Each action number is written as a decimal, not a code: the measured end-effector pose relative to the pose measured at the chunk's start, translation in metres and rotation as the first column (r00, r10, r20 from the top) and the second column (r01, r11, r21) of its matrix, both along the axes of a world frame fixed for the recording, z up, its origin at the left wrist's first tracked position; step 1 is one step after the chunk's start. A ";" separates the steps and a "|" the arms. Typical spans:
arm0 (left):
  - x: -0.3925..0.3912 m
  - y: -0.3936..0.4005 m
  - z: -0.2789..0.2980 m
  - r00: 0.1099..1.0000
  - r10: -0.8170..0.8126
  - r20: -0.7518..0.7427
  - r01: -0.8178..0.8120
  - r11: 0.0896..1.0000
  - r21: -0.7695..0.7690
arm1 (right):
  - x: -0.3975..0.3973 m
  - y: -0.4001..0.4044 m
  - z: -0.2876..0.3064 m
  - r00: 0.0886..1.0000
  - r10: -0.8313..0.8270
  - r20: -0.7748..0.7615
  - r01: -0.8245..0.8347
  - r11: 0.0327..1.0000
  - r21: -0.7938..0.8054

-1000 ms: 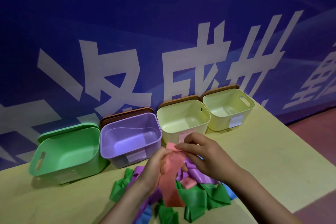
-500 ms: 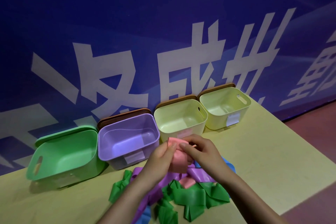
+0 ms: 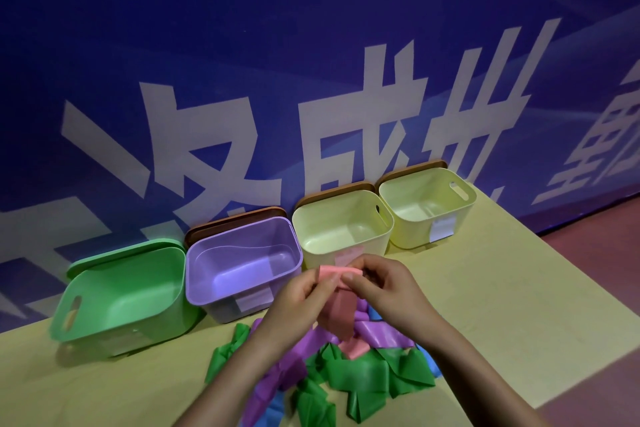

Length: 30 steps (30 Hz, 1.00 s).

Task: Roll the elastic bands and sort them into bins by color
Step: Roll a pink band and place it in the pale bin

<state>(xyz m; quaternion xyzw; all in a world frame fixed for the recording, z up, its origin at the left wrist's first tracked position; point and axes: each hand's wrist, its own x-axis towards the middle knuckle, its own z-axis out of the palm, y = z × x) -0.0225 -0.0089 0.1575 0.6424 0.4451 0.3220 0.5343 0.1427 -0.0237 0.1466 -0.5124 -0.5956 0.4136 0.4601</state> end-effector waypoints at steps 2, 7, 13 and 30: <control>-0.001 0.000 -0.002 0.999 0.025 0.030 -0.025 1.000 0.019 | -0.001 0.000 0.001 1.000 0.025 -0.008 -0.025 1.000 0.000; -0.003 0.002 -0.009 0.995 0.097 -0.019 -0.092 0.979 0.182 | -0.006 0.000 -0.001 0.999 0.033 -0.031 -0.031 0.998 0.048; 0.002 -0.006 -0.004 0.969 0.169 0.178 -0.160 0.985 -0.064 | -0.011 -0.001 0.001 0.996 -0.075 0.044 0.066 0.981 0.183; 0.008 -0.010 -0.005 0.912 0.375 0.164 -0.294 0.878 -0.377 | -0.009 -0.002 0.000 0.941 -0.221 0.256 0.097 0.902 0.420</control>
